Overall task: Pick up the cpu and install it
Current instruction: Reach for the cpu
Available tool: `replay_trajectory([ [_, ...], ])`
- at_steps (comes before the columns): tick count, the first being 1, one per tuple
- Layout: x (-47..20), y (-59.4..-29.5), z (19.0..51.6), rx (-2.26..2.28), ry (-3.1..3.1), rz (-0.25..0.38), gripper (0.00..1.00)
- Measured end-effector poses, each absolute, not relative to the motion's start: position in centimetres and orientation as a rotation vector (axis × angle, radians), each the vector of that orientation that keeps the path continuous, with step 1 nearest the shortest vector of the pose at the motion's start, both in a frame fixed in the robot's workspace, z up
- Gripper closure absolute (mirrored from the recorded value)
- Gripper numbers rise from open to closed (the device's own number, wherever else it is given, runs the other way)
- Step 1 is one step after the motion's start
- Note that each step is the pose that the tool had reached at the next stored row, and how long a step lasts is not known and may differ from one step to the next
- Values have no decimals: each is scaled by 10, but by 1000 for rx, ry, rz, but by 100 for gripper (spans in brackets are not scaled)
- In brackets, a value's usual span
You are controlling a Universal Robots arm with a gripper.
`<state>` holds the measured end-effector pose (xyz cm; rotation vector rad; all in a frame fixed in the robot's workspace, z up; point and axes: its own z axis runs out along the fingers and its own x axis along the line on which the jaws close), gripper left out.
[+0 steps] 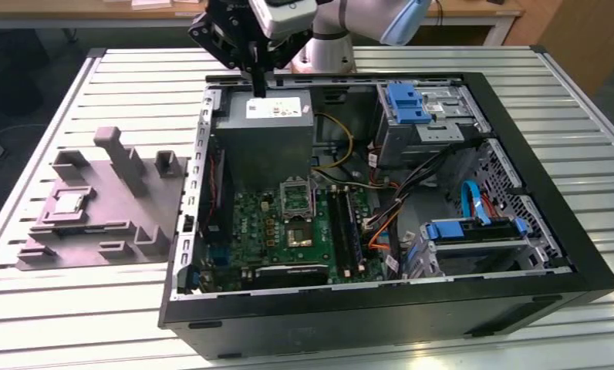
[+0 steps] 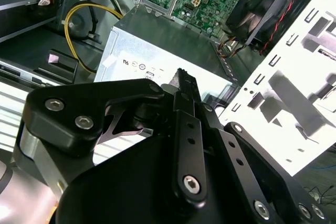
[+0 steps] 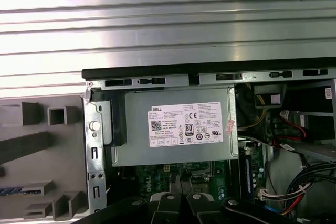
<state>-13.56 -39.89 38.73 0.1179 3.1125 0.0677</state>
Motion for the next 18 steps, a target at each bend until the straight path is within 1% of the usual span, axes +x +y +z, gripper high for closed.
replay_trajectory([
  [18, -146, -399, 381, 118, 3113, 68, 89],
])
